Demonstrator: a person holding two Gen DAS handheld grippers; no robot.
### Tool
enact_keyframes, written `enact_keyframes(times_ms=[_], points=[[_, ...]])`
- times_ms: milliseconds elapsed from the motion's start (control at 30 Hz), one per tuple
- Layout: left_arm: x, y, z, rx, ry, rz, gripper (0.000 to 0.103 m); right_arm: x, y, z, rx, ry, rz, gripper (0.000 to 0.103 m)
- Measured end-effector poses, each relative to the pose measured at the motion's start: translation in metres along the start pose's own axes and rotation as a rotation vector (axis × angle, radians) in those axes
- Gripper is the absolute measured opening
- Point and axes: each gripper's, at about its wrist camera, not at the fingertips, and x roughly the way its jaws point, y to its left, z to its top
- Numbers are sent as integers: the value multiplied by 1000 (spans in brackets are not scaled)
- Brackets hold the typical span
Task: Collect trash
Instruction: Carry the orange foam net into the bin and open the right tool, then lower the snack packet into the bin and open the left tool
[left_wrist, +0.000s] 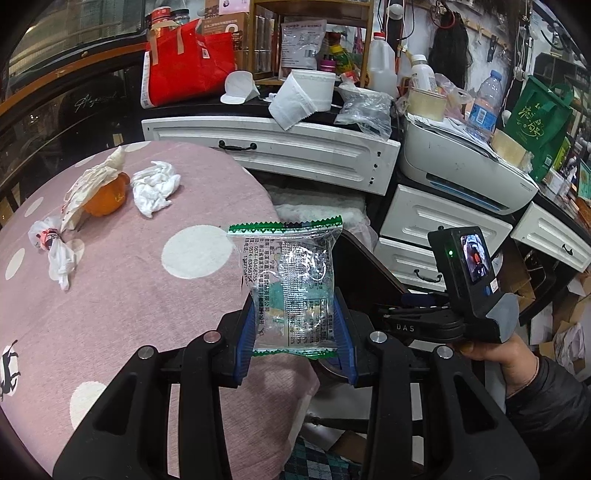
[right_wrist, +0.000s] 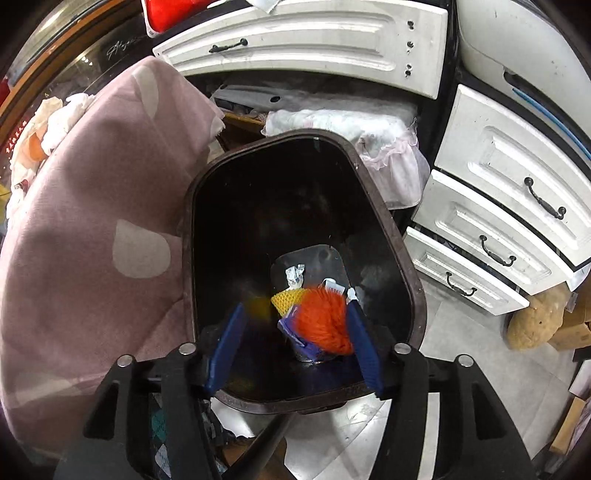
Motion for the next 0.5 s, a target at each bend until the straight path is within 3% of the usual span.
enact_keyframes(times_ms=[500], points=[[27, -42, 7, 78, 48, -87, 38, -74, -21, 19, 65, -229, -115, 72]])
